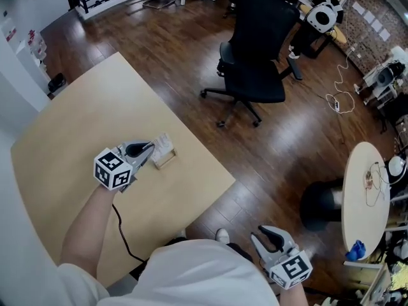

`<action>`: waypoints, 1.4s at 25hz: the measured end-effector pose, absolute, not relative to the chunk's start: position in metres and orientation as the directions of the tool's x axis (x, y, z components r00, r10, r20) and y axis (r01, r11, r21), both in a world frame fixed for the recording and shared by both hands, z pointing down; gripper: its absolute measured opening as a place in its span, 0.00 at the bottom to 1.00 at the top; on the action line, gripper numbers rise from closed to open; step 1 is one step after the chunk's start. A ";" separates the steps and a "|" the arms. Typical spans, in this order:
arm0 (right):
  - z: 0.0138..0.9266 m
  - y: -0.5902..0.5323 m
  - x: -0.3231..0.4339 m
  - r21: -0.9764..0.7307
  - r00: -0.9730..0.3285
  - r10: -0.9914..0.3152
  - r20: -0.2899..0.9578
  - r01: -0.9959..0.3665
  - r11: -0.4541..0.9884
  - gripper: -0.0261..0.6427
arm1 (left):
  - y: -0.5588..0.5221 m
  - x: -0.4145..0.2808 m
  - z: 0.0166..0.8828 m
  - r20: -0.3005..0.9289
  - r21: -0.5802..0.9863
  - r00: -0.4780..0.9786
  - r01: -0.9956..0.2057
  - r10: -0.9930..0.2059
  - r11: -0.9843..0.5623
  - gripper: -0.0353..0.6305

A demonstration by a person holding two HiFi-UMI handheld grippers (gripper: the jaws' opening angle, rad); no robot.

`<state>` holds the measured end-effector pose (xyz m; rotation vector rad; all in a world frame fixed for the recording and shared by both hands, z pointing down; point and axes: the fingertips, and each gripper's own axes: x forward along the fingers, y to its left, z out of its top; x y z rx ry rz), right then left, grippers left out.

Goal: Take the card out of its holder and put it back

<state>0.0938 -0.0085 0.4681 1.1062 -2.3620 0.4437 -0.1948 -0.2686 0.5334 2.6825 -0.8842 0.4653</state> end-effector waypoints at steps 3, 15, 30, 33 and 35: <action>0.467 -0.009 0.091 -0.081 -0.546 -0.622 0.561 -0.784 0.616 0.20 | -0.273 -0.194 0.542 0.389 0.167 0.761 -0.613 -0.520 -0.772 0.08; 0.466 -0.019 0.090 -0.076 -0.545 -0.610 0.576 -0.778 0.623 0.20 | -0.276 -0.197 0.559 0.405 0.190 0.752 -0.626 -0.520 -0.757 0.08; 0.467 -0.024 0.088 -0.090 -0.539 -0.591 0.600 -0.780 0.619 0.20 | -0.274 -0.186 0.598 0.450 0.197 0.749 -0.614 -0.486 -0.764 0.08; 0.469 -0.022 0.087 -0.090 -0.536 -0.592 0.602 -0.782 0.617 0.20 | -0.273 -0.186 0.604 0.447 0.201 0.749 -0.616 -0.489 -0.761 0.08; 0.471 -0.020 0.089 -0.091 -0.533 -0.590 0.606 -0.784 0.615 0.20 | -0.274 -0.187 0.605 0.443 0.197 0.746 -0.622 -0.497 -0.758 0.08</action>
